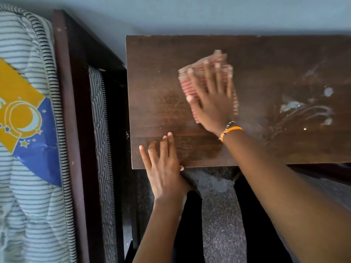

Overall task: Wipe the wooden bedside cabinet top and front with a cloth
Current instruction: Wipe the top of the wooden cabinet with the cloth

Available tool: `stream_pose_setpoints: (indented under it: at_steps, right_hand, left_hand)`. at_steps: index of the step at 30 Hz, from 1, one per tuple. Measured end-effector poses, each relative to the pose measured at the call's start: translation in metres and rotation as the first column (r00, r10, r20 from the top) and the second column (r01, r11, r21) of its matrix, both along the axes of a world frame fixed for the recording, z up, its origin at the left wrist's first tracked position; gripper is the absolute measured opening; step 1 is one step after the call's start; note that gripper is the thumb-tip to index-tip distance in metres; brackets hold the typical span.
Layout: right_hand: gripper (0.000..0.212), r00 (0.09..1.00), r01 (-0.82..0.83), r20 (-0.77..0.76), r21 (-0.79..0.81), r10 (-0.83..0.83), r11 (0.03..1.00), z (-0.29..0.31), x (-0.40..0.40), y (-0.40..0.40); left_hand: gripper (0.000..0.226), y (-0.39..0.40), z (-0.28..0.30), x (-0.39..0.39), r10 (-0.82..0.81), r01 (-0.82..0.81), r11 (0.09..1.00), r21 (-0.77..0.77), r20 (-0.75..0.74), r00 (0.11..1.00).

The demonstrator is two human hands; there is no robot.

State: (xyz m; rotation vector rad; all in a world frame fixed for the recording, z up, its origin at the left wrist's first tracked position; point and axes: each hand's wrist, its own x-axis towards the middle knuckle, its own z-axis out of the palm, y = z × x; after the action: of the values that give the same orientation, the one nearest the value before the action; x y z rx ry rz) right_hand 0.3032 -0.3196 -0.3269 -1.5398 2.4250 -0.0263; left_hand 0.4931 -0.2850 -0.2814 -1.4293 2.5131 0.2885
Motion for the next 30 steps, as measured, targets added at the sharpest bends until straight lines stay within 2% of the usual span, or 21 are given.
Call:
stream_pose_setpoints:
  at_steps: [3,7,10,13,16,19,22,27,30]
  right_hand:
    - [0.059,0.978,-0.208,0.014,-0.04,0.208,0.977,-0.001,0.039,-0.008]
    - [0.061,0.912,-0.406,0.021,-0.079,0.409,0.91,0.0,0.077,0.017]
    - [0.06,0.853,-0.519,0.027,-0.072,0.522,0.852,-0.001,0.079,0.056]
    - [0.063,0.833,-0.552,0.015,-0.049,0.554,0.832,-0.001,0.055,0.089]
    - [0.063,0.897,-0.442,0.007,-0.006,0.442,0.897,0.0,0.019,0.106]
    - [0.064,0.975,-0.221,0.001,0.036,0.221,0.975,0.003,-0.015,0.116]
    - [0.063,1.0,-0.008,-0.001,0.08,0.008,0.997,0.007,-0.04,0.133]
    - [0.067,0.932,0.362,-0.049,0.119,-0.359,0.925,0.008,-0.031,0.186]
    - [0.064,0.87,0.492,-0.057,0.12,-0.489,0.862,0.004,0.005,0.196]
  left_hand:
    - [0.105,0.003,0.003,0.006,0.08,-0.08,0.997,0.002,0.019,0.997]
    - [0.105,0.023,0.01,0.019,0.217,-0.217,0.976,0.004,0.051,0.975]
    - [0.1,0.049,0.012,0.026,0.184,-0.188,0.982,0.037,0.08,0.98]
    - [0.099,0.07,0.015,0.022,0.114,-0.123,0.988,0.093,0.096,0.989]
    - [0.104,0.084,0.015,0.017,0.074,-0.087,0.989,0.122,0.108,0.991]
    - [0.111,0.091,0.014,0.013,0.059,-0.08,0.988,0.129,0.153,0.986]
    - [0.114,0.093,0.016,0.012,0.046,-0.073,0.99,0.123,0.209,0.977]
    - [0.114,0.091,0.013,0.018,0.034,-0.071,0.986,0.152,0.237,0.971]
    - [0.114,0.091,0.009,0.024,0.032,-0.061,0.987,0.147,0.196,0.98]
